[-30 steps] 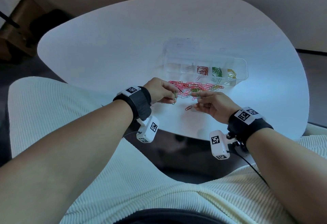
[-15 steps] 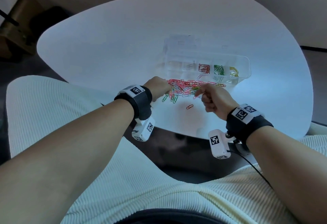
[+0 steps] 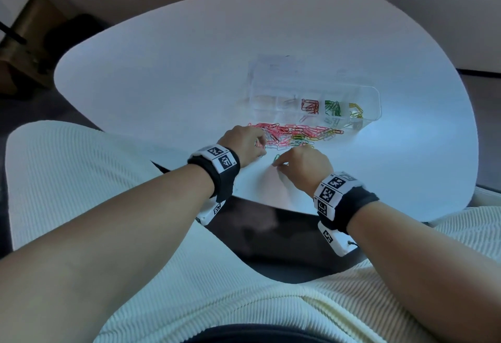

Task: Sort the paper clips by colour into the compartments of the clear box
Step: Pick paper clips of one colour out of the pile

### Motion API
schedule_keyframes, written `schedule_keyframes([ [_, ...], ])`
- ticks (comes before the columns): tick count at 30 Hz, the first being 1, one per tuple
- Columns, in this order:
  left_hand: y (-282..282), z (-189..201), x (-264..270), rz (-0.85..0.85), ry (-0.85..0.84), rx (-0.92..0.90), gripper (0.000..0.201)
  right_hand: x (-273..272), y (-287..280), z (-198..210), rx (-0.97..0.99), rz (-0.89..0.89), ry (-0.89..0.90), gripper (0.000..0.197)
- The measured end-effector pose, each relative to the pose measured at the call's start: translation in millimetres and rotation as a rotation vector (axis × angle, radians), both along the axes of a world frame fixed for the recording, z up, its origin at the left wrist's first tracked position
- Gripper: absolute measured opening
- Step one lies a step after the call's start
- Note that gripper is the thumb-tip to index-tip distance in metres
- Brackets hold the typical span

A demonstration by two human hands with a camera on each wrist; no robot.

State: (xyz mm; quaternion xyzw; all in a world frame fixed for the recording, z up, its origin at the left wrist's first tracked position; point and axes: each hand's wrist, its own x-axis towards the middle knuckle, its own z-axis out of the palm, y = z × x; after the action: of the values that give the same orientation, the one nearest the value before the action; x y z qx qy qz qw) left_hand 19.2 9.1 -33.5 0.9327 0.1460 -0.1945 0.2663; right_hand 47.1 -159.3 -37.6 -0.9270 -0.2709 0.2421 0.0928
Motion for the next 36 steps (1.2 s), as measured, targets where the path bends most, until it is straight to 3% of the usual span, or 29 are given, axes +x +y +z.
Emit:
schedule_keyframes([
  [4,-5.3,-4.7,-2.7,-0.069,0.029,0.050,0.009,-1.8,-0.7,-2.4,0.020,0.013,-0.037,0.021],
  [9,-6.8,-3.4,-1.1,-0.105,0.008,0.067,0.018,-0.1,3.1,-1.5,0.002,-0.004,-0.063,0.024],
  [17,-8.4,-2.0,0.7,-0.135,0.023,0.091,0.012,-1.3,4.8,-5.4,-0.070,-0.024,-0.025,0.023],
  [23,-11.9,-1.3,-2.2,-0.112,0.038,0.062,0.003,-2.8,3.0,-1.7,-0.033,-0.032,0.026,0.022],
  [24,-13.1,-0.9,-1.7,-0.090,0.026,0.025,0.009,-2.2,1.8,-0.8,-0.002,-0.067,0.054,0.019],
  [26,-16.7,3.5,2.0,-0.029,-0.018,-0.100,0.022,3.9,-1.7,1.6,0.151,-0.218,0.154,0.014],
  [28,-20.6,12.8,9.0,0.058,-0.072,-0.295,0.031,16.4,-5.6,6.9,0.357,-0.400,0.289,0.022],
  [32,-30.1,36.2,16.5,0.351,-0.027,-0.881,0.030,36.9,-16.8,23.1,0.747,-0.774,0.748,0.030],
  [34,-34.5,45.8,19.2,0.456,0.035,-1.156,0.020,42.6,-24.3,27.2,0.880,-0.827,0.970,0.027],
  [36,-38.7,53.3,23.0,0.476,0.075,-1.363,0.017,46.4,-29.6,30.7,0.987,-0.817,1.083,0.025],
])
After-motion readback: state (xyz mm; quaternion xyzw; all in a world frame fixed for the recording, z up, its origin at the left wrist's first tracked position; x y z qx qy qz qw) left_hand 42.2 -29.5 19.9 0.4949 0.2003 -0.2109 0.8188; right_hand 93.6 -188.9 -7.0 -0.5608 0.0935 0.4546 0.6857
